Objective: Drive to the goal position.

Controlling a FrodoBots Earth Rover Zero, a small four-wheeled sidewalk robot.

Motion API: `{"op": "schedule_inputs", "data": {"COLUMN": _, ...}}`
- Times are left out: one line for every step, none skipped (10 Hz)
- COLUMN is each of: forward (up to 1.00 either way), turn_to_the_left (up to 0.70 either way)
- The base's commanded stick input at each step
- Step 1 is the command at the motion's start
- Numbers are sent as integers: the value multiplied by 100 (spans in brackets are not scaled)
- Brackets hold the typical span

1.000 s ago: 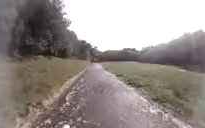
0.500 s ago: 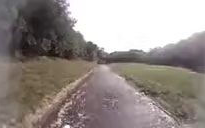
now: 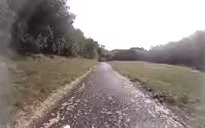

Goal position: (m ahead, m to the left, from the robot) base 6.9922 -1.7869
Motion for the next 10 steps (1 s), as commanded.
{"op": "schedule_inputs", "data": {"forward": 100, "turn_to_the_left": 0}}
{"op": "schedule_inputs", "data": {"forward": 100, "turn_to_the_left": 0}}
{"op": "schedule_inputs", "data": {"forward": 100, "turn_to_the_left": 0}}
{"op": "schedule_inputs", "data": {"forward": 100, "turn_to_the_left": 0}}
{"op": "schedule_inputs", "data": {"forward": 100, "turn_to_the_left": -19}}
{"op": "schedule_inputs", "data": {"forward": 100, "turn_to_the_left": -22}}
{"op": "schedule_inputs", "data": {"forward": 100, "turn_to_the_left": -12}}
{"op": "schedule_inputs", "data": {"forward": 100, "turn_to_the_left": 0}}
{"op": "schedule_inputs", "data": {"forward": 100, "turn_to_the_left": 0}}
{"op": "schedule_inputs", "data": {"forward": 100, "turn_to_the_left": 0}}
